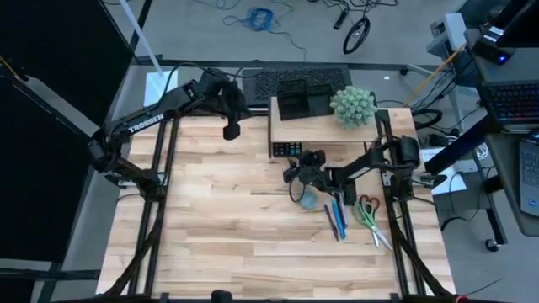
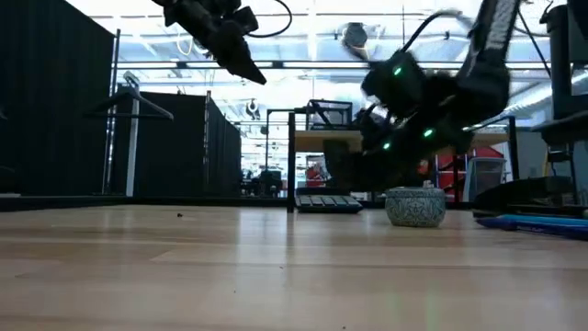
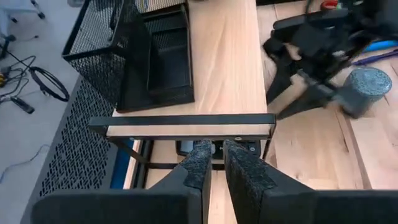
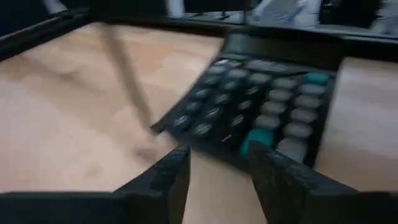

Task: Pick and place office supplies into organizer
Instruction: Remove the black calculator from under the wooden shelf

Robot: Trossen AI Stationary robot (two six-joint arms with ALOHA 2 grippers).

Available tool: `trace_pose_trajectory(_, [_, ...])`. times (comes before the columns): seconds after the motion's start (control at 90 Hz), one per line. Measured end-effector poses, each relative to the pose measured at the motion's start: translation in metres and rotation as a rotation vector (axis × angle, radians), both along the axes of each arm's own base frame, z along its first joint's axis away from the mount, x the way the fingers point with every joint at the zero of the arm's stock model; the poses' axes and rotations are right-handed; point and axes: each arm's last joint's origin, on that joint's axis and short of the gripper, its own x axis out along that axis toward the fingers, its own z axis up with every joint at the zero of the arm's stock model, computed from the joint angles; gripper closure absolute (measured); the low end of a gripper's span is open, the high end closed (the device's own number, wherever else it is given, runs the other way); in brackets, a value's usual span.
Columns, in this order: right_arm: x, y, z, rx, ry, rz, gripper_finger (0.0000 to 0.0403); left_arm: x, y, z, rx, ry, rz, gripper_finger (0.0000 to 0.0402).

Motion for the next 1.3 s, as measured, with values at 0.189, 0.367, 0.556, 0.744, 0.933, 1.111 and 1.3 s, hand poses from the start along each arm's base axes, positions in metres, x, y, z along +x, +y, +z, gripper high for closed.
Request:
trace_pose_trajectory(0.189, [0.005,-0.022,-0.016,0.007,-0.013,-0.063,0.0356,-0.002,0.004,0.000,0.004,-0.004,0.014,0.0368])
trace_pose_trajectory(0.367, [0.009,-0.024,-0.020,-0.029,-0.031,-0.049,0.0398,-0.004,0.006,0.000,0.004,-0.002,0.023,0.0368])
trace_pose_trajectory(0.556, [0.011,-0.018,-0.017,-0.053,-0.036,-0.013,0.0398,-0.004,0.006,0.000,0.006,-0.003,0.022,0.0368])
trace_pose_trajectory(0.744, [0.013,-0.024,-0.009,-0.100,-0.080,-0.044,0.0402,-0.004,0.006,0.000,0.007,-0.003,0.022,0.0368])
trace_pose_trajectory(0.933, [0.013,-0.037,-0.024,-0.081,-0.057,-0.084,0.0402,-0.004,0.006,0.000,0.006,-0.006,0.024,0.0368])
trace_pose_trajectory(1.111, [0.022,-0.036,-0.028,-0.079,-0.051,-0.063,0.0403,-0.004,0.006,0.000,0.003,-0.005,0.027,0.0368])
trace_pose_trajectory(1.3, [0.023,-0.024,-0.028,-0.076,-0.016,-0.028,0.0403,-0.004,0.006,0.000,0.003,-0.005,0.027,0.0369])
